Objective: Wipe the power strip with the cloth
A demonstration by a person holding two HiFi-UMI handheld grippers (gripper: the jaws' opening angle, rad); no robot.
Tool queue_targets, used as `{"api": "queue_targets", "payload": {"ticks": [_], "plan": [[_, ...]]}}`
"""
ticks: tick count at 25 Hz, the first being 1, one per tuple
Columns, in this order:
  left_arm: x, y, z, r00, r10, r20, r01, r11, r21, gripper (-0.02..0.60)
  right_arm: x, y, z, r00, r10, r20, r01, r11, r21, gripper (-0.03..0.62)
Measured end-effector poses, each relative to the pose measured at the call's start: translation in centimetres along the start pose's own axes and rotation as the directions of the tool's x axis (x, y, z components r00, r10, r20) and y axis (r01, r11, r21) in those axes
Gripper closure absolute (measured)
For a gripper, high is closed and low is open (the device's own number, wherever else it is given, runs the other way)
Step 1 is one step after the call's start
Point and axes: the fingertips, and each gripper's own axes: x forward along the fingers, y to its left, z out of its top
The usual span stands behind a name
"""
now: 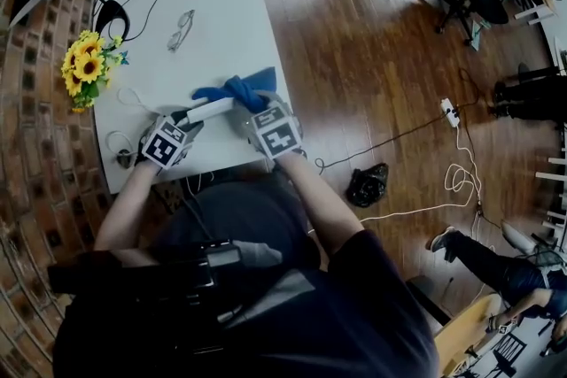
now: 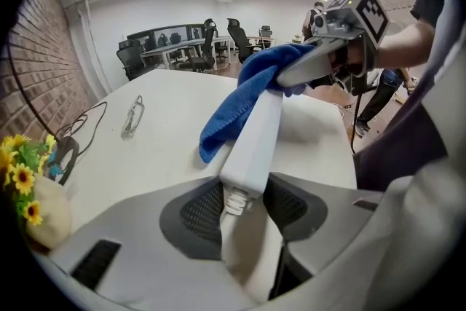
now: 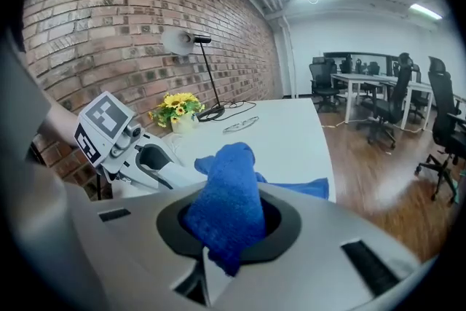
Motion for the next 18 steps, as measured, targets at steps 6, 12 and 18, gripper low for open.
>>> {"api": "queue_targets", "payload": {"ticks": [6,12,18], "plan": [[0.3,0.3,0.2,0.999,0.014,-0.032,-0.015,1.0,-0.01,0.399,0.2,-0.7,0.5,0.999,0.033,-0.006,-0.033,0.999,-0.009,0.548],[0.3,0.4,0.0,0.999,0.03,-0.043,-0.031,0.999,-0.012,0.399,0.3,-1.0,0.6,0.998,0.063,-0.005,-0.063,0.998,-0.01,0.548],[0.6,0.2,-0.1,0.998,0.04,-0.05,-0.04,0.999,-0.009,0.399,-0.2,-2.2,0.5,0.995,0.101,-0.022,-0.101,0.995,0.023,0.548]]}}
